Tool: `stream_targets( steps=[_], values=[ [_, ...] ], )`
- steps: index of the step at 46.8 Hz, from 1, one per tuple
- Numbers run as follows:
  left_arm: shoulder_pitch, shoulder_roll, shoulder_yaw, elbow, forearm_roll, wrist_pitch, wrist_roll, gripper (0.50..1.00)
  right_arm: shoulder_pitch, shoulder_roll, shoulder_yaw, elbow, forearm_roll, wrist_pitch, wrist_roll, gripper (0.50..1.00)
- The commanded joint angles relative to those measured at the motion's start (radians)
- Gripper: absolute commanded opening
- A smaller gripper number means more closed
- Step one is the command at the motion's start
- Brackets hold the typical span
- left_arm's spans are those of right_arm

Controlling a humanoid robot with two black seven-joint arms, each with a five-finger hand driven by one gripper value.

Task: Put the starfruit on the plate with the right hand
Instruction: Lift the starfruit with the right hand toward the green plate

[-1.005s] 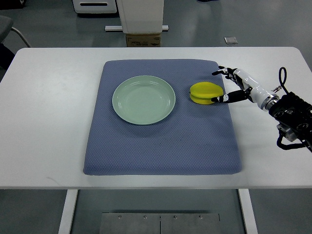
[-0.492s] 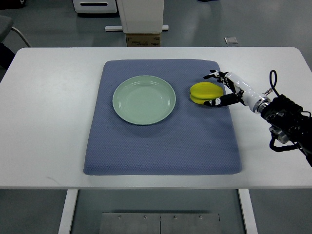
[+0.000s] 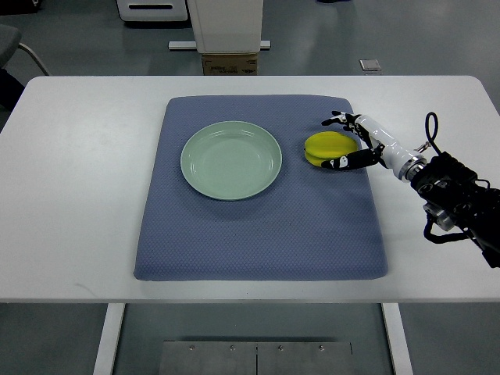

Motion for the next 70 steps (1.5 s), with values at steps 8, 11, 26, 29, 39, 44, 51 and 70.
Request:
stream_targets(
  steps=[8, 11, 26, 29, 39, 44, 51, 70],
  values=[
    [0.001, 0.0, 0.0, 0.0, 0.0, 0.0, 0.0, 1.0, 0.006, 0.01, -0.048, -0.012, 0.0, -0.001, 0.0, 0.657],
    [-0.001, 0.0, 0.0, 0.0, 0.0, 0.0, 0.0, 1.0, 0.009, 0.01, -0.047, -0.015, 0.0, -0.003, 0.0, 0.548],
    [0.001, 0.0, 0.0, 0.0, 0.0, 0.0, 0.0, 1.0, 0.02, 0.048, -0.042, -0.032, 0.005, -0.152, 0.0, 0.5],
    [0.001, 0.0, 0.0, 0.0, 0.0, 0.0, 0.0, 1.0, 0.021, 0.05, -0.042, -0.032, 0.005, -0.153, 0.0, 0.5],
    [-0.001, 0.0, 0.0, 0.0, 0.0, 0.0, 0.0, 1.0, 0.047, 0.041, -0.039, -0.019, 0.008, -0.15, 0.0, 0.5],
    [-0.001, 0.0, 0.0, 0.0, 0.0, 0.0, 0.0, 1.0, 0.064, 0.021, -0.039, -0.01, 0.008, -0.146, 0.0, 0.5],
    [-0.001, 0.0, 0.0, 0.0, 0.0, 0.0, 0.0, 1.0, 0.095, 0.004, -0.039, 0.039, 0.008, -0.142, 0.0, 0.5],
    [-0.001, 0.0, 0.0, 0.0, 0.0, 0.0, 0.0, 1.0, 0.15, 0.162, -0.041, 0.045, 0.012, -0.144, 0.0, 0.5]
  ],
)
